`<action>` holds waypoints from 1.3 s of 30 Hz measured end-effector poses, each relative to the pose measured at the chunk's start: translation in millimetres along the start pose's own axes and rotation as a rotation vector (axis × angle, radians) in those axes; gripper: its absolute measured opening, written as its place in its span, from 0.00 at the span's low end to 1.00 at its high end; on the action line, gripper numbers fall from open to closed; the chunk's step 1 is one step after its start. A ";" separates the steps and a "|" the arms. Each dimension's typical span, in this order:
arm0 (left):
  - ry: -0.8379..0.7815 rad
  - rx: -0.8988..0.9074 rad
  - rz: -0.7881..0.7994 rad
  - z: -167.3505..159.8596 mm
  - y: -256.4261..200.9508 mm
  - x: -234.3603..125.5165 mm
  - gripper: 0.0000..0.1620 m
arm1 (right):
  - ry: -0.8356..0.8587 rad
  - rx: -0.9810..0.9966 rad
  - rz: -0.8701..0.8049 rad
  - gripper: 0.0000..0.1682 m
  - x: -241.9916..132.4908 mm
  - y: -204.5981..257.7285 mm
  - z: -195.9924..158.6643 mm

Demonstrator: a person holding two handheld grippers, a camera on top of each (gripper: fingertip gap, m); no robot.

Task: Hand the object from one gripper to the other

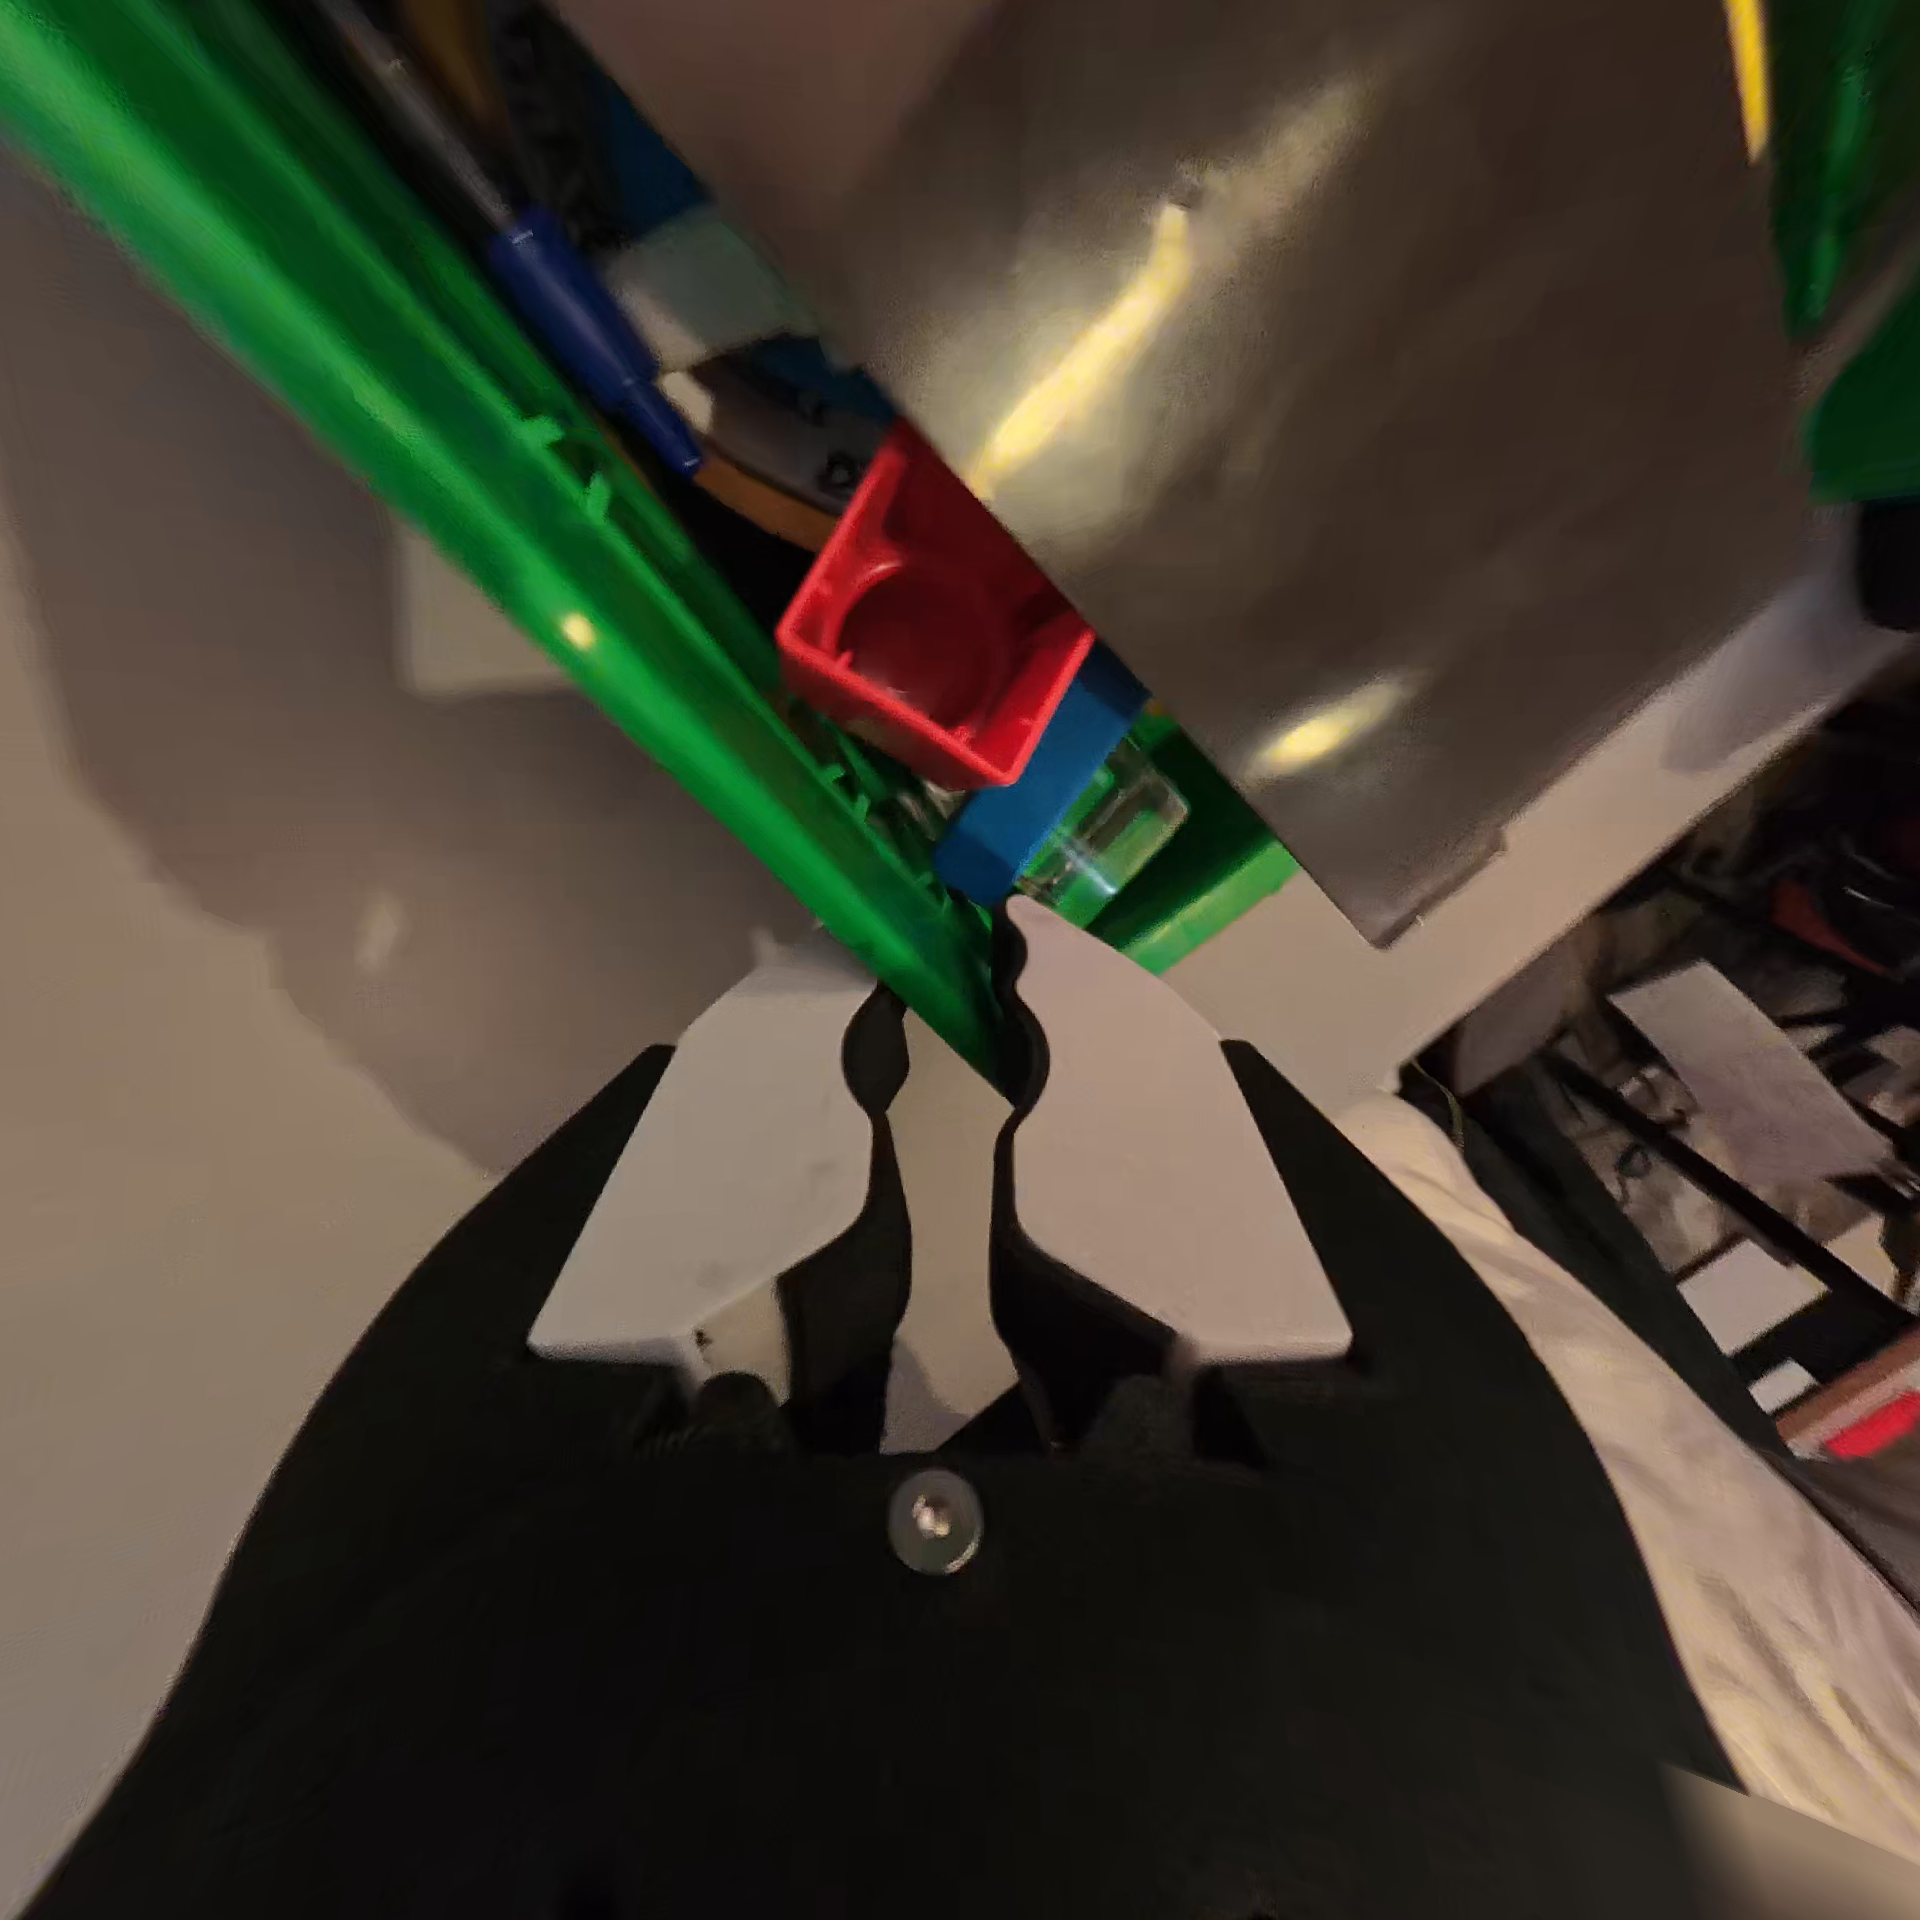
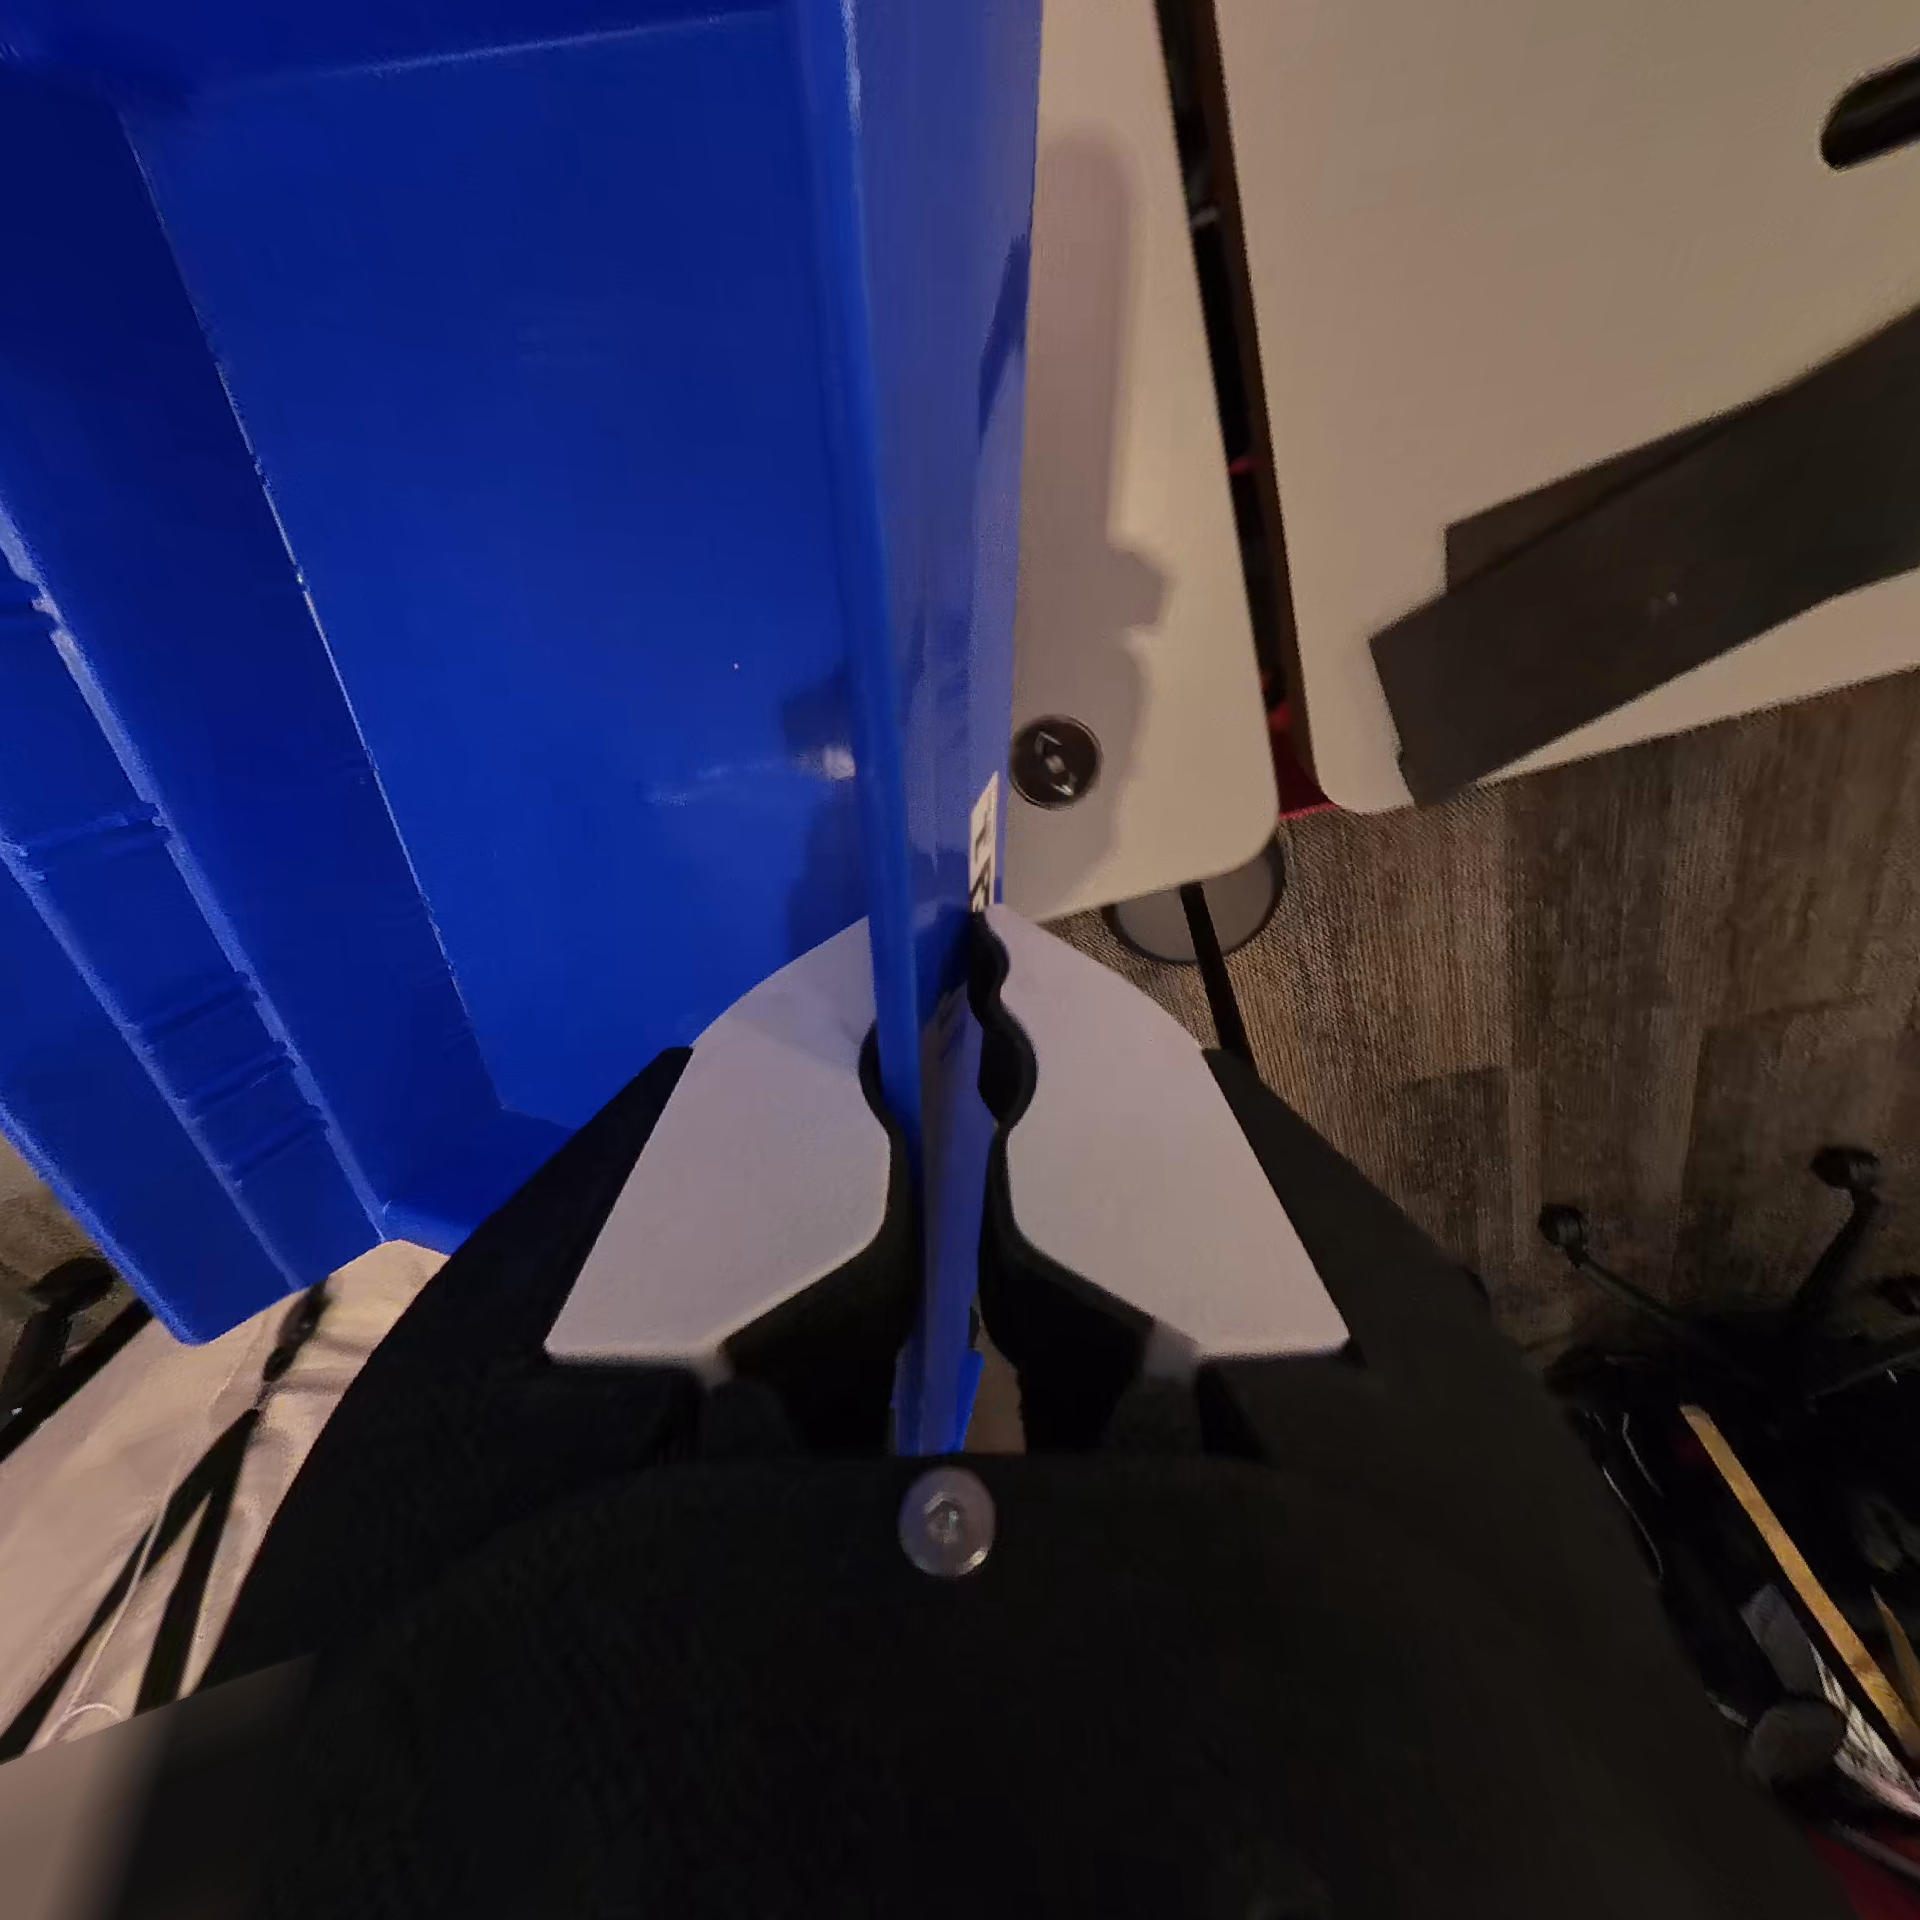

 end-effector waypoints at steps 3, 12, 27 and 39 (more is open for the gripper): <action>-0.042 -0.062 0.052 -9.3 37.6 -15.8 0.03 | -0.041 -0.022 0.045 0.05 4.4 18.2 14.8; -0.209 -0.351 0.050 -132.9 184.0 -67.5 0.05 | -0.096 -0.100 0.170 0.06 57.6 65.9 80.8; -0.369 -0.639 0.114 -379.3 270.7 -96.2 0.05 | -0.088 -0.229 0.194 0.06 119.8 129.9 184.8; -0.244 -0.408 0.213 -380.6 268.1 -101.8 0.08 | -0.095 -0.345 0.210 0.05 142.7 110.4 201.8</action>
Point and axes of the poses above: each gripper's, where its closed fingertips meet, x out along the fingers, z out of its top, y = z × x across the jaws, the point moved 9 cm from there along -x, back along the fingers, and after that the axes turned 5 degrees about x, right-handed, at the moved point
